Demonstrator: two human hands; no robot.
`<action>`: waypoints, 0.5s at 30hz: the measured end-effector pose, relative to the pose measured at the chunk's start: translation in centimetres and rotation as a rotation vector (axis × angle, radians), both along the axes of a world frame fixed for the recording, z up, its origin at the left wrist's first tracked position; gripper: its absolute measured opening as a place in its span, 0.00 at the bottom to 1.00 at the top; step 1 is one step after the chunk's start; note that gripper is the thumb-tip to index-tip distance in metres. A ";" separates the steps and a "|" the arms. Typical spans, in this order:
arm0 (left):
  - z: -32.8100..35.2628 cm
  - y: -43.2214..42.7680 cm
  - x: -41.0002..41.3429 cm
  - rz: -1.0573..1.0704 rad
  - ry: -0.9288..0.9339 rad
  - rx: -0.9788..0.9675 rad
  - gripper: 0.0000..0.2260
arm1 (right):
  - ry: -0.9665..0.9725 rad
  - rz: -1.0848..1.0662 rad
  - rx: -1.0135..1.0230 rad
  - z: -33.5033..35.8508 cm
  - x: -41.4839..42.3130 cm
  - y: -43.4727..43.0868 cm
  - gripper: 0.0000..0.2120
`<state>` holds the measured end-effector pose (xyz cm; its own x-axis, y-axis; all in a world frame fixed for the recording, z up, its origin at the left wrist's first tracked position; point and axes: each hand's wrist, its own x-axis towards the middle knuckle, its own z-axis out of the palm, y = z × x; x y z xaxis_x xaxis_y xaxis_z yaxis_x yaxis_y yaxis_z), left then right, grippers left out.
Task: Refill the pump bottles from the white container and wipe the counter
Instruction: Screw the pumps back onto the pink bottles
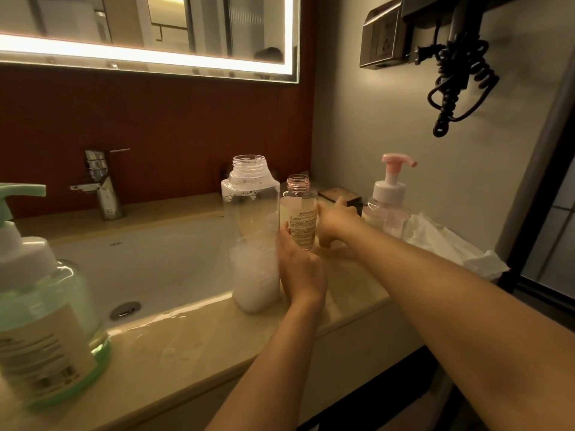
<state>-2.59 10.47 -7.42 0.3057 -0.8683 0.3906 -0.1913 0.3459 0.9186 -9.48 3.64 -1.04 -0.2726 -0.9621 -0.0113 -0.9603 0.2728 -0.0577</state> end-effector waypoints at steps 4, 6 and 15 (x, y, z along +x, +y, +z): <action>-0.2 -0.3 0.0 0.004 -0.026 -0.005 0.25 | -0.064 0.065 -0.215 0.7 -0.1 0.7 0.29; -0.4 -0.4 -0.1 -0.002 -0.043 0.000 0.24 | -0.074 0.059 -0.276 1.1 -0.1 0.8 0.28; 1.1 1.6 -0.5 -0.179 -0.196 0.091 0.25 | -0.041 0.197 -0.573 3.9 -0.8 2.8 0.21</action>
